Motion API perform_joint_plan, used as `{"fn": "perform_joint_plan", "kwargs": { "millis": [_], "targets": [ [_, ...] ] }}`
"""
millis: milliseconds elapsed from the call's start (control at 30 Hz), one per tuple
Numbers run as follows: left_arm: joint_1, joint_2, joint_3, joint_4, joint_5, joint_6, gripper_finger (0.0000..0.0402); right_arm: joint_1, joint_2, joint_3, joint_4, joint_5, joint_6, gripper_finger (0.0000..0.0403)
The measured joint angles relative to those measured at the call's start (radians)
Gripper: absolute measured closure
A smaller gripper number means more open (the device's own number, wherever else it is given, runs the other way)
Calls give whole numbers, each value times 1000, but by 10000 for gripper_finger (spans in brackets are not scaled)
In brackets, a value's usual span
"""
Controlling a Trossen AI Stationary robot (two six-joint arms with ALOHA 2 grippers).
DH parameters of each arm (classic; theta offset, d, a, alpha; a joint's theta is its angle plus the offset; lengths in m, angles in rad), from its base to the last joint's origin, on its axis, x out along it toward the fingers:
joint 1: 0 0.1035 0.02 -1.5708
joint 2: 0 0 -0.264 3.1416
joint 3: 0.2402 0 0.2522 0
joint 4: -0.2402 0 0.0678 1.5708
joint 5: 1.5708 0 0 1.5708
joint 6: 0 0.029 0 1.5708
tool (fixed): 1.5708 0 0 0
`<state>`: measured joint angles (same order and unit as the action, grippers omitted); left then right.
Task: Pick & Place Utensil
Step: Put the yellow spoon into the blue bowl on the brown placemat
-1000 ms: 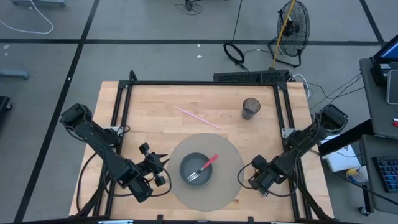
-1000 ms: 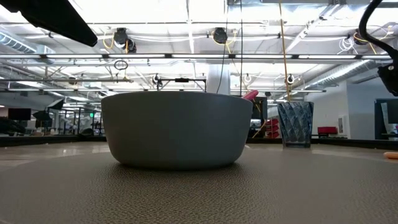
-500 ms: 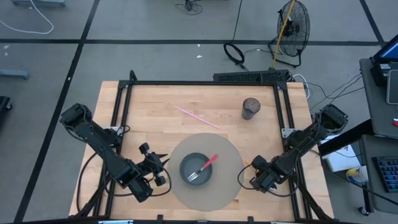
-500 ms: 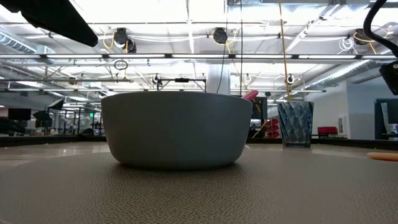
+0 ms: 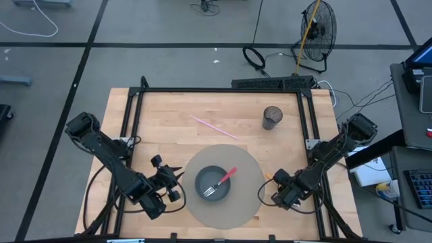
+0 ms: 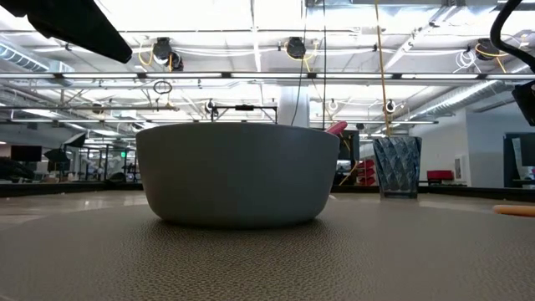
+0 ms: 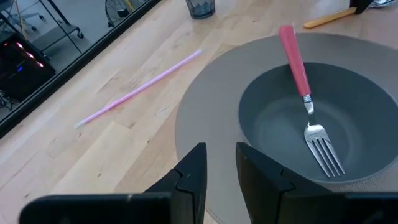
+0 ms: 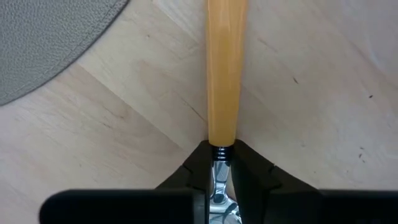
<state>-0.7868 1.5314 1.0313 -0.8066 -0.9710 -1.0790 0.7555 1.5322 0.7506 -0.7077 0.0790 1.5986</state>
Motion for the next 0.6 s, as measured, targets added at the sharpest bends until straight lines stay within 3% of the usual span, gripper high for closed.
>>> {"fn": "perform_joint_plan", "kwargs": {
  "millis": [400, 600],
  "targets": [
    [0, 0, 0, 0, 0, 0, 311, -1, -18, -1, -47, 15, -8, 369],
    [0, 0, 0, 0, -1, 0, 311, -2, -73, -4, -94, 102, 0, 369]
  ]
}}
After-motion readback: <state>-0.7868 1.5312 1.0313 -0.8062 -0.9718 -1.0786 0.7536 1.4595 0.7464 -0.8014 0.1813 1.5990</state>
